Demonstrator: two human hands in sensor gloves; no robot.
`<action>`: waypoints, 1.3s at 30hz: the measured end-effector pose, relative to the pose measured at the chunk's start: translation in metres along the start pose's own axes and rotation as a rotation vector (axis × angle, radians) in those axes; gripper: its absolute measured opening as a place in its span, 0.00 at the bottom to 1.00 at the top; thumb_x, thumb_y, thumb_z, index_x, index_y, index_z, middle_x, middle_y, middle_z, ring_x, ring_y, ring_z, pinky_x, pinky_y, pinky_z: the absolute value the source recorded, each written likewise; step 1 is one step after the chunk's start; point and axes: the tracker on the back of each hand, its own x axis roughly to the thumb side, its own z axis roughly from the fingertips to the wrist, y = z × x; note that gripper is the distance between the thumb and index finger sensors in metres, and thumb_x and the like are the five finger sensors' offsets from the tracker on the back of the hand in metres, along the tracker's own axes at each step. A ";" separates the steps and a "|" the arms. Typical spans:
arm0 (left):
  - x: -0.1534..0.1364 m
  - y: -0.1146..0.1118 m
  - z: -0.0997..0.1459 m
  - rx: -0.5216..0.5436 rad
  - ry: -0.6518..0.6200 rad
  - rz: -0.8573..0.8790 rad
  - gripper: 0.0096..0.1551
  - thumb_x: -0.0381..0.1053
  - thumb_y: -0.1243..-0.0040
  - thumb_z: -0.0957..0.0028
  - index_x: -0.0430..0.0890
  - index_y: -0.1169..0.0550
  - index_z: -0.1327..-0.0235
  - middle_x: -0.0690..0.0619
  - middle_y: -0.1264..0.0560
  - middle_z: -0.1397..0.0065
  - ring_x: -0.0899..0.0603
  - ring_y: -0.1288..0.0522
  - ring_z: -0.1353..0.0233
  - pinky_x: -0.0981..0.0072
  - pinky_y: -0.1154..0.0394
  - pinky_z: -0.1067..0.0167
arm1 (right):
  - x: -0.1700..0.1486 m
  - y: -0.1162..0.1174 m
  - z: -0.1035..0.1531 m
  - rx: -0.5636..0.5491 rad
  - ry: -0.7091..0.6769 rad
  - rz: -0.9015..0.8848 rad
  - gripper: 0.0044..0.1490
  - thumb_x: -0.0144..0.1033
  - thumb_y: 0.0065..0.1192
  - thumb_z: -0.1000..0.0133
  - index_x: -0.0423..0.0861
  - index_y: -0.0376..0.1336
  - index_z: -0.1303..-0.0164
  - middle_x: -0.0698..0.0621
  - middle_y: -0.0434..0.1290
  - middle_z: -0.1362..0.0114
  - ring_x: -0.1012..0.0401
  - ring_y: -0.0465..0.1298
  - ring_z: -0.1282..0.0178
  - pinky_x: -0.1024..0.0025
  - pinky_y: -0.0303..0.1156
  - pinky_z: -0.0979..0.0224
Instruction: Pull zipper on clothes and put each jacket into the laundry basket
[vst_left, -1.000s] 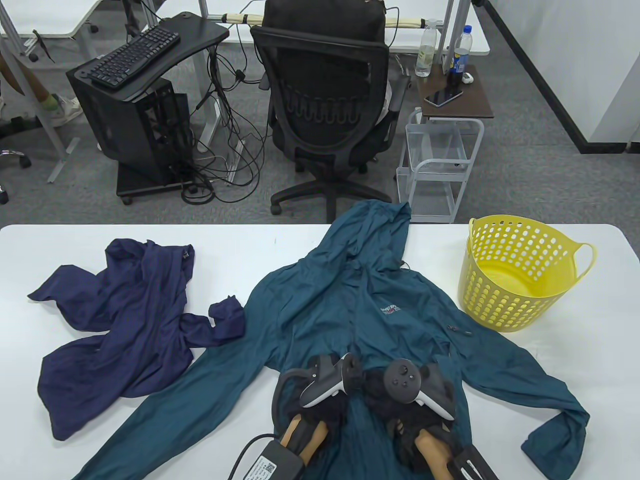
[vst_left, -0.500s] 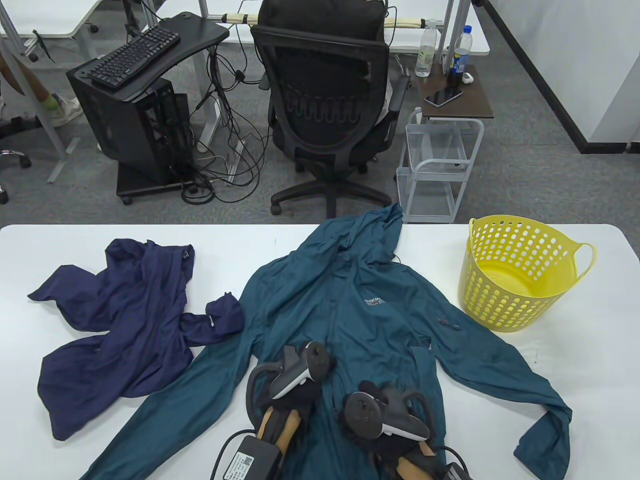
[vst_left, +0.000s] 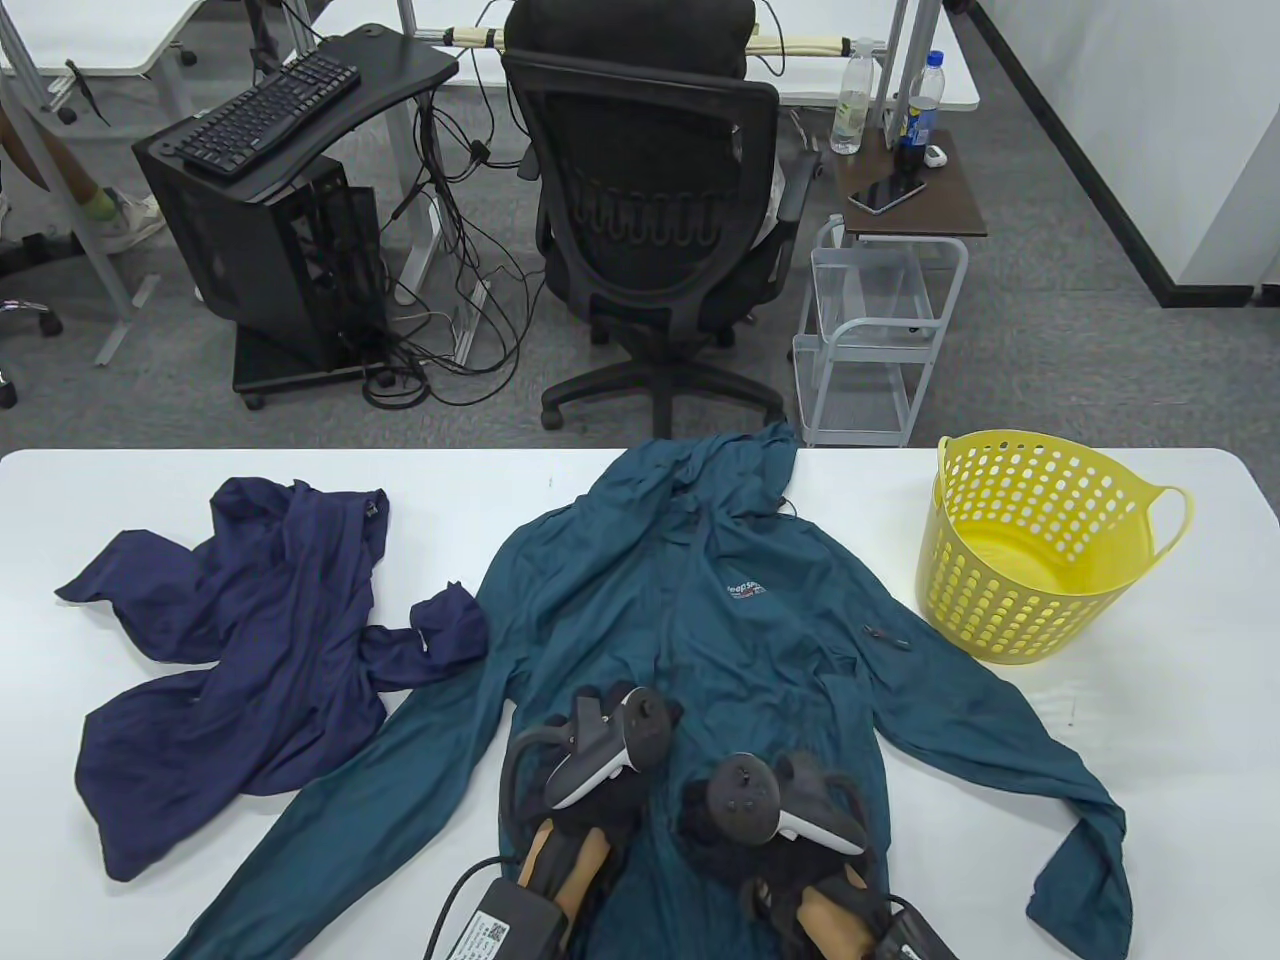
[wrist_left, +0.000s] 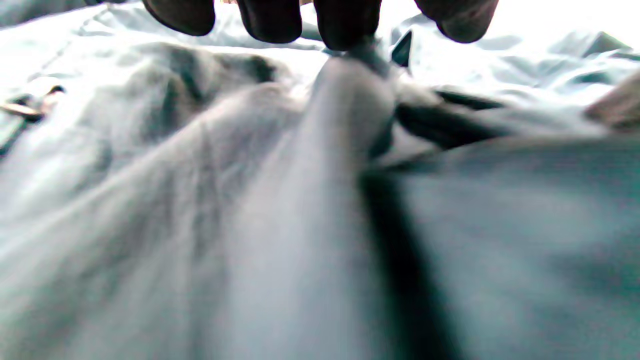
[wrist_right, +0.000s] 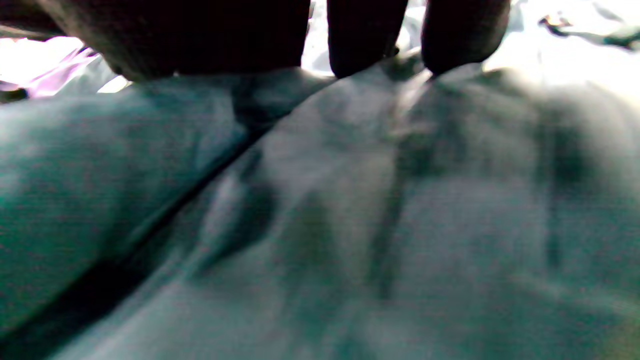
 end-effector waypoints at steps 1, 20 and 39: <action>0.005 0.002 0.003 0.008 -0.011 -0.006 0.30 0.57 0.52 0.51 0.78 0.35 0.34 0.59 0.38 0.15 0.39 0.39 0.18 0.37 0.39 0.28 | -0.007 -0.001 -0.002 -0.007 0.022 -0.025 0.29 0.54 0.61 0.46 0.59 0.71 0.35 0.61 0.67 0.17 0.47 0.62 0.18 0.39 0.63 0.26; -0.001 -0.025 -0.014 -0.264 -0.009 0.010 0.30 0.57 0.52 0.49 0.84 0.39 0.37 0.67 0.51 0.14 0.44 0.52 0.15 0.37 0.48 0.25 | -0.009 -0.007 0.006 -0.084 -0.024 -0.036 0.29 0.49 0.64 0.47 0.55 0.72 0.35 0.54 0.71 0.19 0.42 0.65 0.20 0.37 0.62 0.26; -0.035 -0.027 -0.019 -0.216 0.039 0.021 0.31 0.55 0.53 0.49 0.85 0.40 0.38 0.64 0.53 0.14 0.39 0.55 0.16 0.31 0.50 0.27 | 0.053 -0.005 0.039 0.351 -0.363 -0.154 0.28 0.57 0.62 0.46 0.52 0.76 0.45 0.51 0.55 0.12 0.39 0.41 0.15 0.35 0.48 0.23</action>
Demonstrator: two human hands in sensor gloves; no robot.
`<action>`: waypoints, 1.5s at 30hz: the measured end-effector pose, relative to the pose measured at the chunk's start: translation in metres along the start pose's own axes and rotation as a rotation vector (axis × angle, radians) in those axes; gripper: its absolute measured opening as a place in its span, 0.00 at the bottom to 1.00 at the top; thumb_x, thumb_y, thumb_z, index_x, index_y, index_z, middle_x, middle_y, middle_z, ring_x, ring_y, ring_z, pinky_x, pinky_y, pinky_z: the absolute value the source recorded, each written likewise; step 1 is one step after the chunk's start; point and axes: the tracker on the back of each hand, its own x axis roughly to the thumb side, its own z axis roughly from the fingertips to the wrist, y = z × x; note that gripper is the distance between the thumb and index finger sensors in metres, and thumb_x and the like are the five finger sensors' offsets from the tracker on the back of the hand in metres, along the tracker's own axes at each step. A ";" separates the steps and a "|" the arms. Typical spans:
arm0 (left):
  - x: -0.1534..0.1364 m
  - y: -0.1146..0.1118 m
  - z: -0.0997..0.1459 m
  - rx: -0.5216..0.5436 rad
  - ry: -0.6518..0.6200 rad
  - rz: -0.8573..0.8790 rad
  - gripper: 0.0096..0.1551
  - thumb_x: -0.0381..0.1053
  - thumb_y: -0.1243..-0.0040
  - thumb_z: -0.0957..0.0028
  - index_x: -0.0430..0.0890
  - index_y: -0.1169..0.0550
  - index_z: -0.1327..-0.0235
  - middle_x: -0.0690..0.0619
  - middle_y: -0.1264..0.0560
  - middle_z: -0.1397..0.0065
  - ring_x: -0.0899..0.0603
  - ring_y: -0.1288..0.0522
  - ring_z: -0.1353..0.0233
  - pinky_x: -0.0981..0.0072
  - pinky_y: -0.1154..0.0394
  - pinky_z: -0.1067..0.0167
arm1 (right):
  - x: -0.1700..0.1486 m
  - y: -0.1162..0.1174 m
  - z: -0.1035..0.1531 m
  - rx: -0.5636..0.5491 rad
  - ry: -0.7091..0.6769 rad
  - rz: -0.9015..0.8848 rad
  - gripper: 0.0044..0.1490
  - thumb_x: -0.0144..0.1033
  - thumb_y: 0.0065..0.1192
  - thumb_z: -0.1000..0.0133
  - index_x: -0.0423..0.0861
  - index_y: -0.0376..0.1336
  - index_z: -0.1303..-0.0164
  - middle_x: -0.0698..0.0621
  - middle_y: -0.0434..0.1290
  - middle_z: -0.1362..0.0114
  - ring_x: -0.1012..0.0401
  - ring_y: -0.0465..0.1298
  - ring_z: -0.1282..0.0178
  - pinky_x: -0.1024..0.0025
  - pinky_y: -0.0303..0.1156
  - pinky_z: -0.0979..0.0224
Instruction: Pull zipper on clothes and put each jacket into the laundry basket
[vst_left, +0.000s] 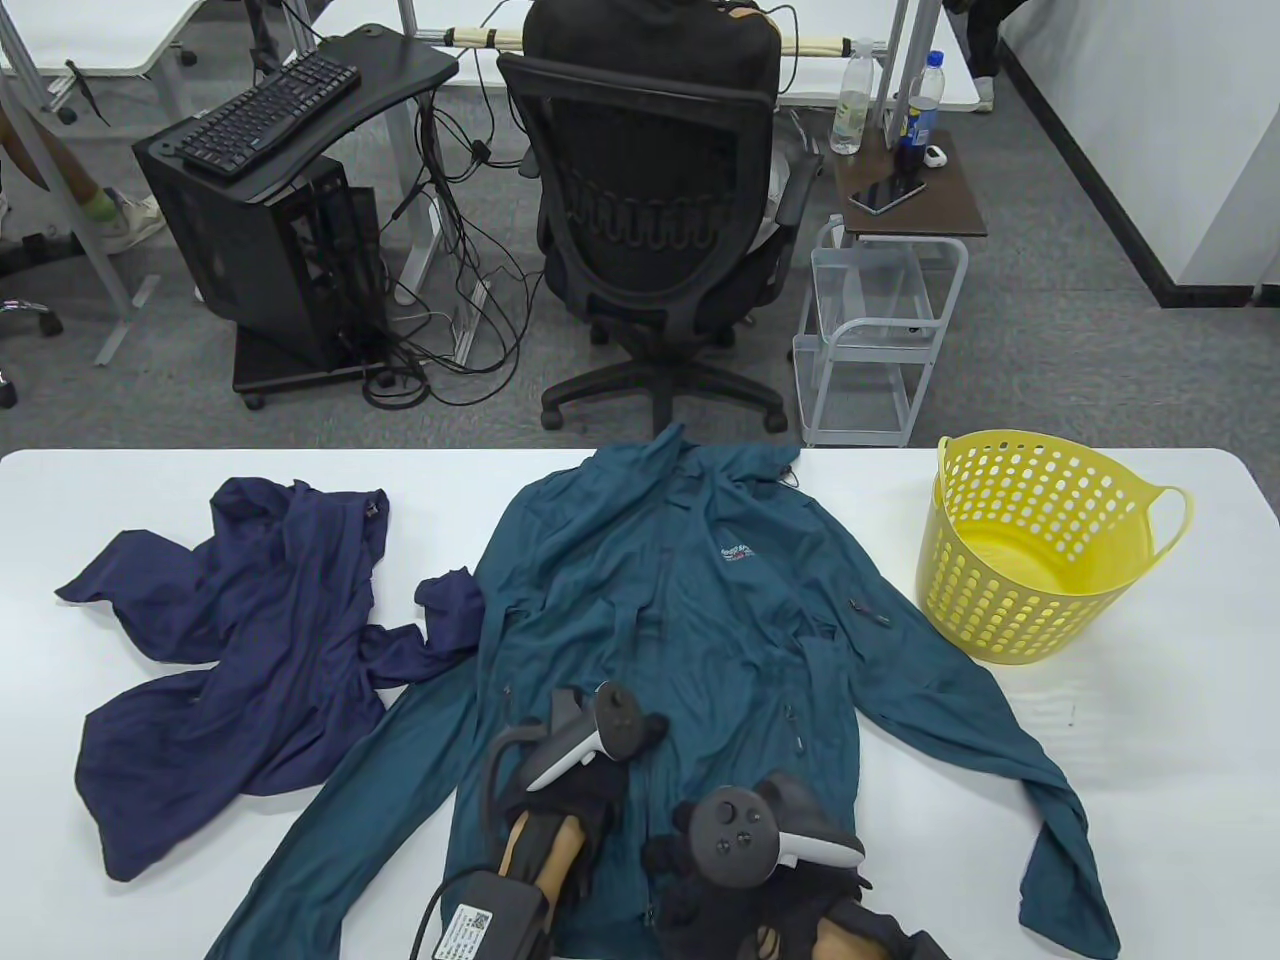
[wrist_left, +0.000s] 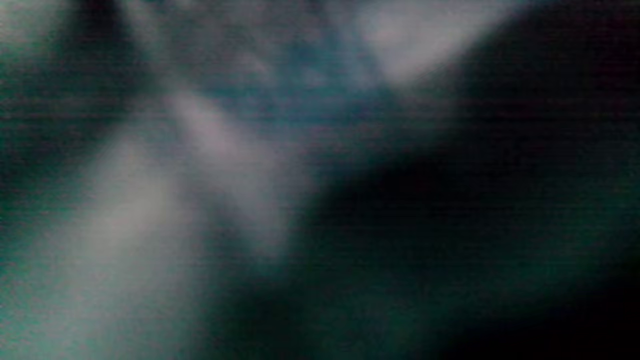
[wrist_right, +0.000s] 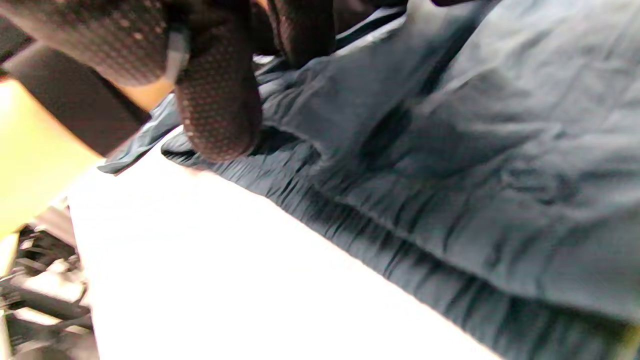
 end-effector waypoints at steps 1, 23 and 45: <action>0.000 0.000 0.000 -0.001 0.000 -0.002 0.31 0.54 0.53 0.49 0.85 0.41 0.38 0.63 0.53 0.14 0.38 0.54 0.16 0.30 0.50 0.28 | -0.001 0.000 0.000 0.015 -0.026 -0.050 0.28 0.57 0.63 0.46 0.52 0.77 0.45 0.51 0.56 0.12 0.38 0.41 0.16 0.35 0.48 0.23; -0.043 0.041 0.079 -0.009 0.304 0.129 0.38 0.67 0.55 0.50 0.69 0.46 0.23 0.48 0.50 0.11 0.30 0.48 0.18 0.31 0.43 0.29 | -0.175 -0.059 0.108 -0.711 0.914 -0.182 0.43 0.61 0.57 0.45 0.52 0.59 0.21 0.47 0.53 0.11 0.35 0.47 0.17 0.35 0.50 0.23; -0.010 0.011 0.061 -0.198 -0.114 0.628 0.46 0.72 0.64 0.53 0.63 0.62 0.26 0.47 0.36 0.17 0.35 0.37 0.21 0.40 0.34 0.32 | -0.126 -0.042 0.052 -0.532 0.807 -0.261 0.45 0.64 0.53 0.44 0.44 0.63 0.25 0.43 0.75 0.27 0.47 0.83 0.43 0.54 0.79 0.45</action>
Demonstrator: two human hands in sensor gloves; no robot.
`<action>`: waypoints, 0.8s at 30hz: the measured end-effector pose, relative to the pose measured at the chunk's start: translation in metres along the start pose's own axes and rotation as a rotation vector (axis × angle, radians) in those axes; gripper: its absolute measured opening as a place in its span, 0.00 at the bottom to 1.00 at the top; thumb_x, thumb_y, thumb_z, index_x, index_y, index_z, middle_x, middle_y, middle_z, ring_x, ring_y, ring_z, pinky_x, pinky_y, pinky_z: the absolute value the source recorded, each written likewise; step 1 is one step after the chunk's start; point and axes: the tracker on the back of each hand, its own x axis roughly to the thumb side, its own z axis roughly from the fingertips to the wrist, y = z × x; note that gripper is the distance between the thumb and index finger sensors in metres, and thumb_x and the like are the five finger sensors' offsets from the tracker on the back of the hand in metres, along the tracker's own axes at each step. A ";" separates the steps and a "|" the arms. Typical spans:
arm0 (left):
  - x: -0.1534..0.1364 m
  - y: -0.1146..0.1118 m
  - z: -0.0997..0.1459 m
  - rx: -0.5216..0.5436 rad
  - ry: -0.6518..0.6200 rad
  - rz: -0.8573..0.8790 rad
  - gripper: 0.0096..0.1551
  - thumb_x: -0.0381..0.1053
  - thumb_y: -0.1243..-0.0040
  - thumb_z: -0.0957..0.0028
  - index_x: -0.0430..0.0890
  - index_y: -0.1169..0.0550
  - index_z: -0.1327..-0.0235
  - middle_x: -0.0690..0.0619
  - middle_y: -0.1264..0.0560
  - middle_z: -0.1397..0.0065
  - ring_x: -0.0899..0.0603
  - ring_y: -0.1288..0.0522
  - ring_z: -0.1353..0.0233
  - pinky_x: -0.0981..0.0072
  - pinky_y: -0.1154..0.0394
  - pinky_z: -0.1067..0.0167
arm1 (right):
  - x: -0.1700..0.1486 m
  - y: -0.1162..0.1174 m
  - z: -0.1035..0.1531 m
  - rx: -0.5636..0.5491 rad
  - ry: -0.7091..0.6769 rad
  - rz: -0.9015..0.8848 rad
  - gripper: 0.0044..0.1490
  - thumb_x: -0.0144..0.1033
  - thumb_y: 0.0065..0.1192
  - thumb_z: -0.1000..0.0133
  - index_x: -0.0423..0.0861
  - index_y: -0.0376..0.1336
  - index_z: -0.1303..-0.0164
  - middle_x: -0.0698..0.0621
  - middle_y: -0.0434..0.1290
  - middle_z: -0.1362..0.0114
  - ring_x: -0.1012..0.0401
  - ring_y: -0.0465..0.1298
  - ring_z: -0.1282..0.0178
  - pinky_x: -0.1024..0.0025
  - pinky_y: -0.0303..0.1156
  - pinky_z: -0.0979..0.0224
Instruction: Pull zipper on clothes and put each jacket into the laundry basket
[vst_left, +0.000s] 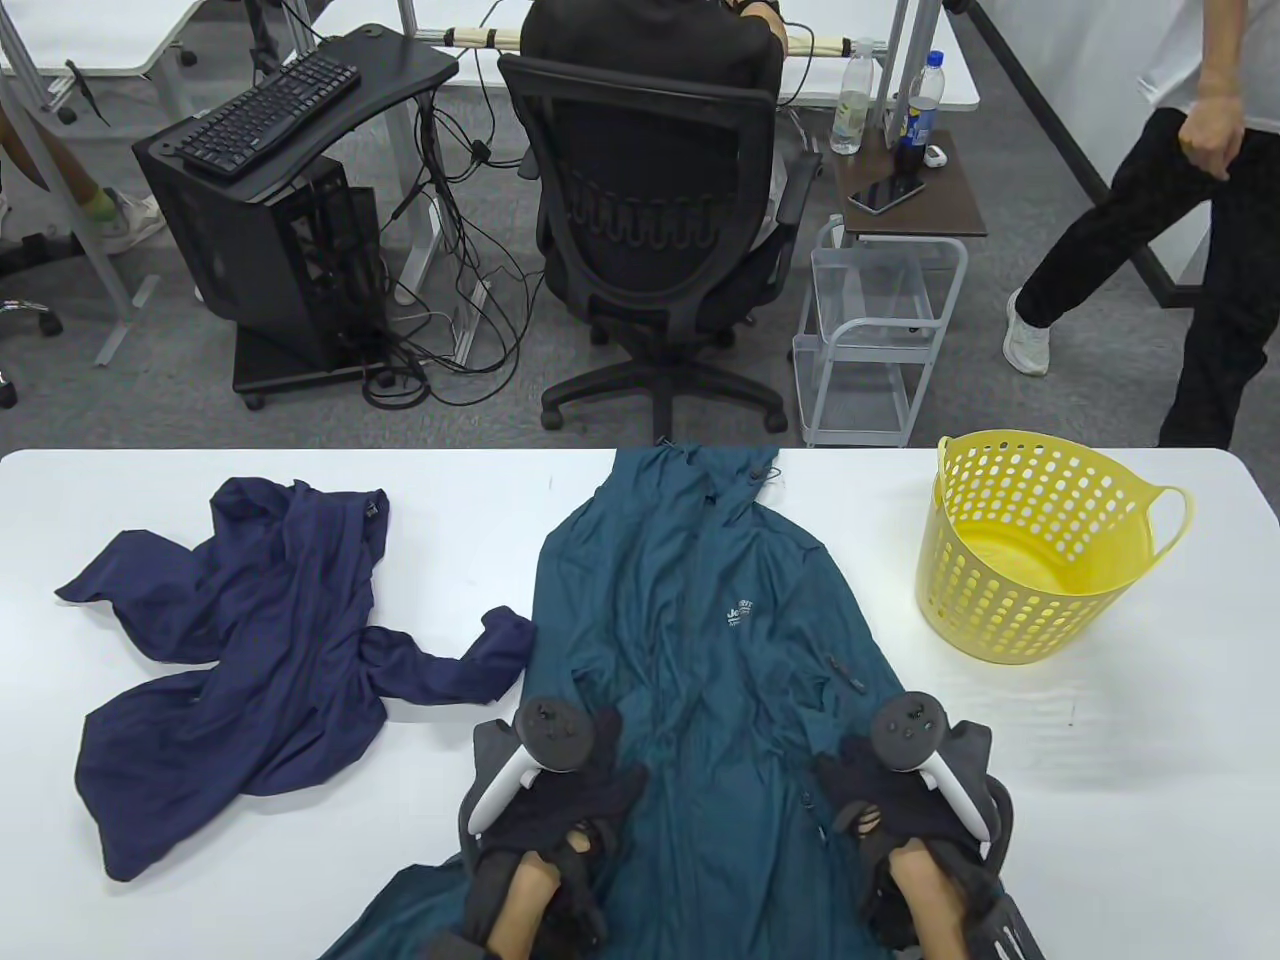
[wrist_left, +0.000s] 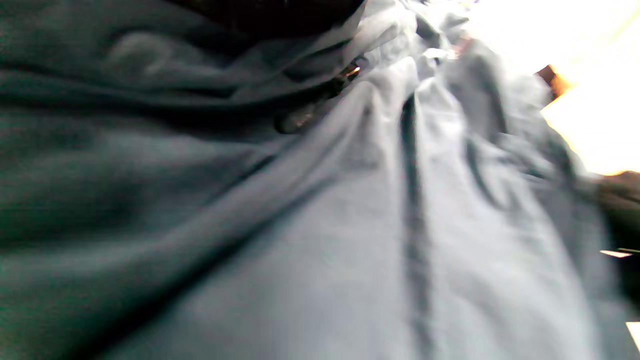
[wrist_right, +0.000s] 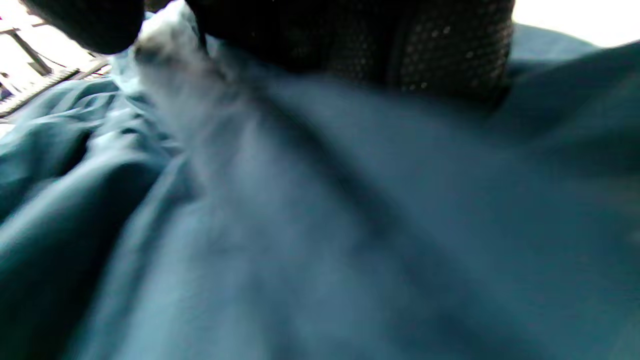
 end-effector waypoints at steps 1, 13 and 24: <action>0.001 -0.004 -0.003 -0.038 -0.046 0.053 0.45 0.72 0.65 0.54 0.63 0.63 0.26 0.46 0.37 0.16 0.35 0.37 0.21 0.40 0.34 0.32 | 0.007 0.005 0.000 0.016 -0.016 -0.030 0.45 0.64 0.53 0.44 0.43 0.64 0.26 0.43 0.76 0.28 0.47 0.83 0.45 0.54 0.80 0.46; -0.003 -0.030 -0.018 -0.261 -0.306 0.565 0.44 0.72 0.73 0.55 0.67 0.71 0.31 0.47 0.47 0.13 0.33 0.40 0.19 0.39 0.37 0.27 | 0.057 0.049 -0.005 0.250 -0.198 -0.241 0.50 0.61 0.56 0.44 0.36 0.57 0.24 0.38 0.72 0.27 0.47 0.83 0.44 0.59 0.81 0.46; 0.009 -0.029 -0.009 -0.265 -0.373 0.548 0.45 0.77 0.77 0.58 0.69 0.71 0.30 0.51 0.49 0.12 0.31 0.39 0.21 0.40 0.33 0.29 | 0.056 0.047 -0.004 0.074 -0.241 -0.239 0.35 0.43 0.72 0.48 0.42 0.67 0.31 0.45 0.81 0.35 0.53 0.88 0.52 0.65 0.85 0.53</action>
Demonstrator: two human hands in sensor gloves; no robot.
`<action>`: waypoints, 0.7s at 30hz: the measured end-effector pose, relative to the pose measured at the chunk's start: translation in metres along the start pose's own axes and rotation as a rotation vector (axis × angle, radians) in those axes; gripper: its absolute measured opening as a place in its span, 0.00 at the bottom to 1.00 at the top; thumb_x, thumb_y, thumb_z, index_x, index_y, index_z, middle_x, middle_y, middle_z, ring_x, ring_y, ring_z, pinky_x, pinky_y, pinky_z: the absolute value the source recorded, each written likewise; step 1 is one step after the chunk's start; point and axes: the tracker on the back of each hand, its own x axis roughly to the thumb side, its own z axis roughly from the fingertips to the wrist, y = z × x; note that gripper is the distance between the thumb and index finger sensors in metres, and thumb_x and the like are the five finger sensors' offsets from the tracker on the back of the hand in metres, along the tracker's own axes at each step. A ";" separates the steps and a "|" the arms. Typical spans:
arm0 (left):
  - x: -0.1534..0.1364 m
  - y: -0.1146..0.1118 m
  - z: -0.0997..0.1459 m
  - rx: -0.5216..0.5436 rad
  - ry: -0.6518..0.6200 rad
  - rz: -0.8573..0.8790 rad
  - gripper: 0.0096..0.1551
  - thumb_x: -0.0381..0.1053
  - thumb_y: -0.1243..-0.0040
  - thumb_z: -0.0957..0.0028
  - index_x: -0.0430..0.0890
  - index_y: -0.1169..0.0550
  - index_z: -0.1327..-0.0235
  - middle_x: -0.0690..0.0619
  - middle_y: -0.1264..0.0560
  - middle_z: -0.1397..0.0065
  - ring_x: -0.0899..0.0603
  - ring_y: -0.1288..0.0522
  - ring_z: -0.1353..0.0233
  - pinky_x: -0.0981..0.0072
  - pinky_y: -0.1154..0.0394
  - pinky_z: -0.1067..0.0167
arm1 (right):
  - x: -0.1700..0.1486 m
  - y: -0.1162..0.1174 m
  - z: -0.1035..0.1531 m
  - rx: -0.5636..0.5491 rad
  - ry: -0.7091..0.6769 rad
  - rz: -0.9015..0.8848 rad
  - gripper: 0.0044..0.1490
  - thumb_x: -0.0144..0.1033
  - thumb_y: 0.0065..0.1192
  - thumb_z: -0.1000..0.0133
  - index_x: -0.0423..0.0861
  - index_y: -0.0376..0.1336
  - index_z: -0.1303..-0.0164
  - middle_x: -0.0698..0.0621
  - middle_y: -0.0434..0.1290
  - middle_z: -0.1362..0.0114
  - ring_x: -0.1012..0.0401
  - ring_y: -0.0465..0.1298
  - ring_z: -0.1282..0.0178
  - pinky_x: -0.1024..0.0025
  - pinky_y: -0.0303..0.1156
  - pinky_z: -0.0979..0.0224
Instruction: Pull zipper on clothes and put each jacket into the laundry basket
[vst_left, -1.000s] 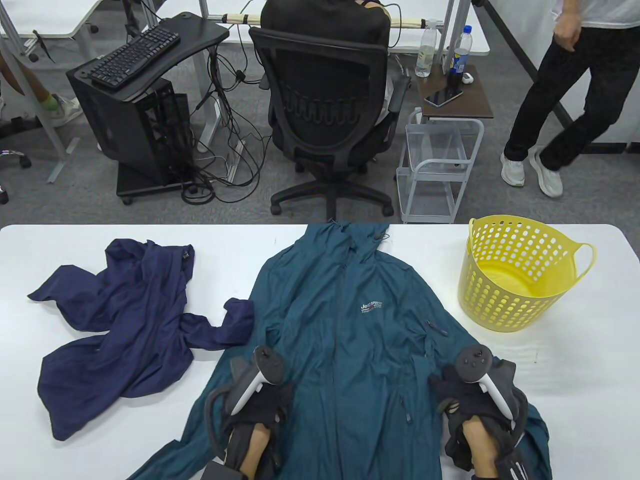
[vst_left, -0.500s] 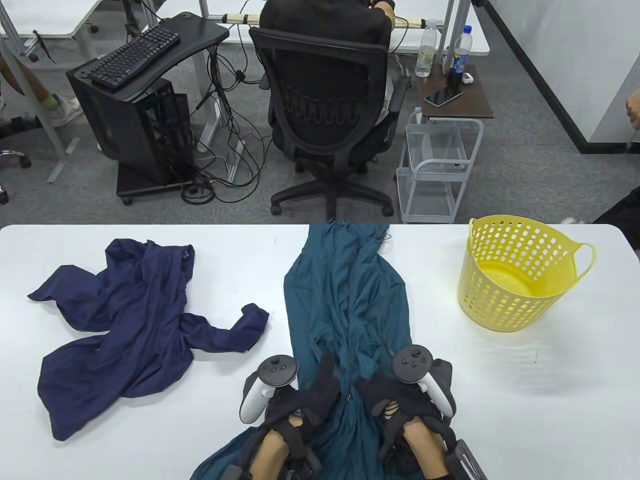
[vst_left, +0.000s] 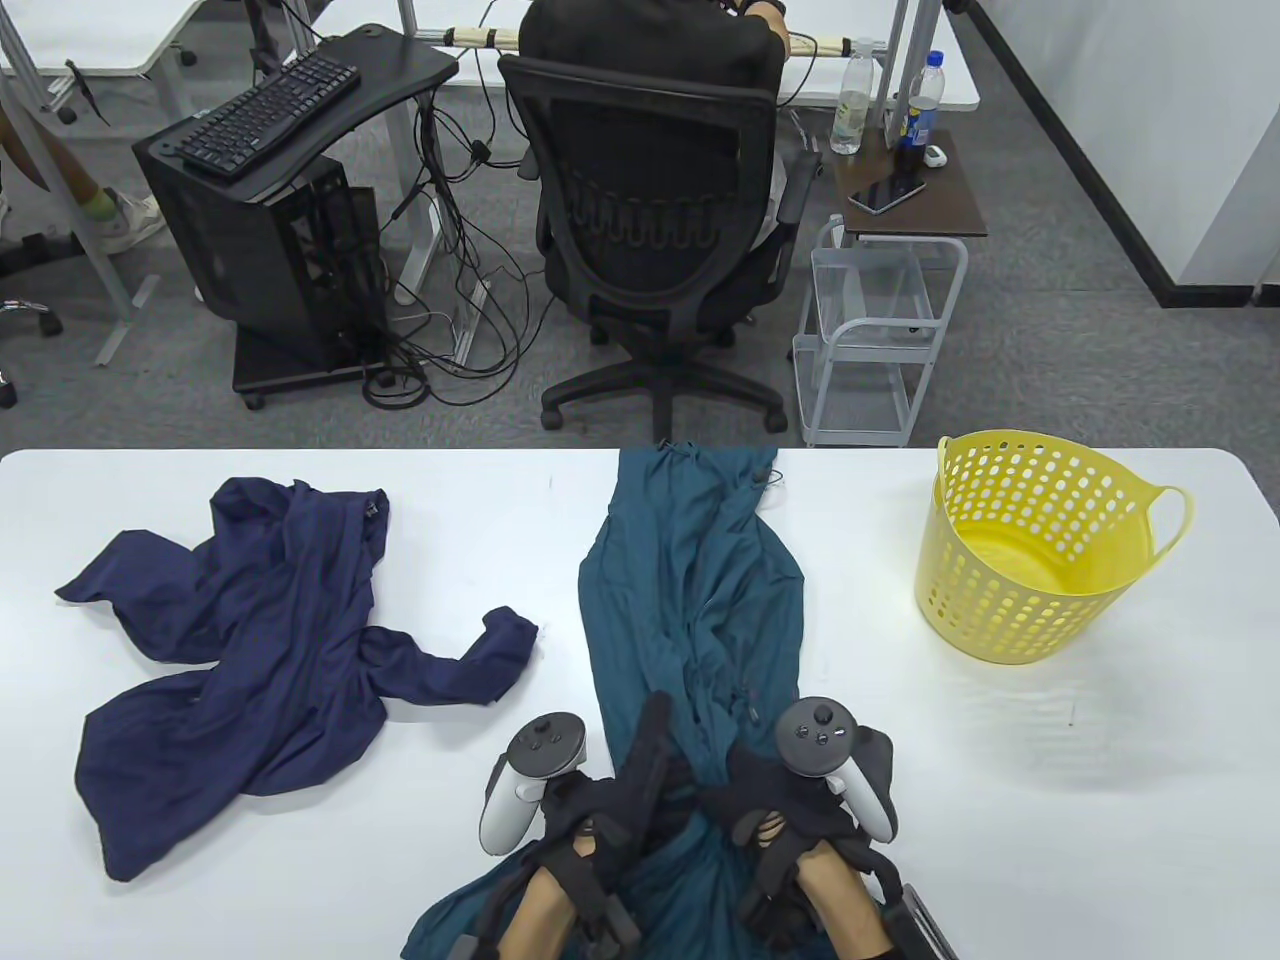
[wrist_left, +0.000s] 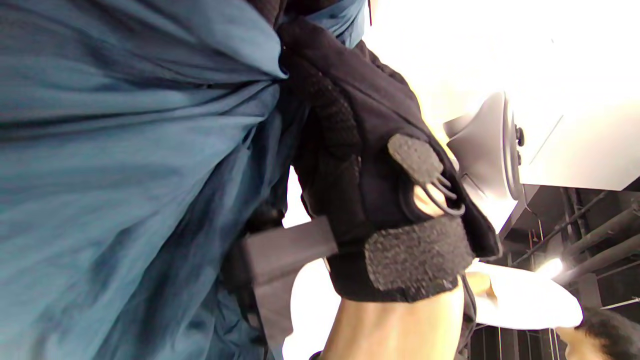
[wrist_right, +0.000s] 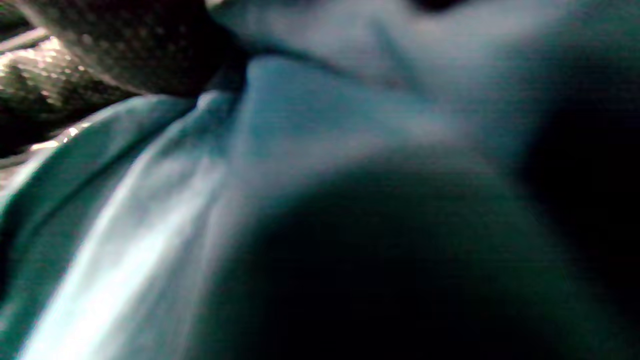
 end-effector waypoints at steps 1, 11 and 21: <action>0.003 -0.001 0.001 0.004 -0.013 -0.001 0.45 0.77 0.77 0.58 0.70 0.70 0.30 0.51 0.49 0.12 0.32 0.39 0.21 0.40 0.33 0.29 | -0.001 -0.003 0.000 -0.022 -0.018 -0.022 0.34 0.42 0.72 0.48 0.43 0.68 0.32 0.46 0.82 0.36 0.53 0.88 0.53 0.66 0.85 0.54; 0.027 -0.019 0.005 -0.036 -0.187 -0.034 0.44 0.77 0.71 0.55 0.72 0.63 0.25 0.58 0.46 0.11 0.45 0.43 0.15 0.38 0.38 0.26 | -0.031 -0.064 0.000 -0.301 -0.170 -0.708 0.30 0.36 0.70 0.45 0.49 0.69 0.31 0.50 0.82 0.32 0.52 0.88 0.49 0.63 0.85 0.48; 0.040 0.002 0.028 -0.009 0.112 -0.296 0.45 0.75 0.61 0.52 0.55 0.35 0.22 0.52 0.21 0.26 0.33 0.40 0.18 0.19 0.57 0.35 | -0.029 -0.105 0.023 -0.349 -0.378 -0.865 0.29 0.37 0.69 0.44 0.52 0.68 0.30 0.53 0.81 0.31 0.53 0.87 0.46 0.63 0.84 0.45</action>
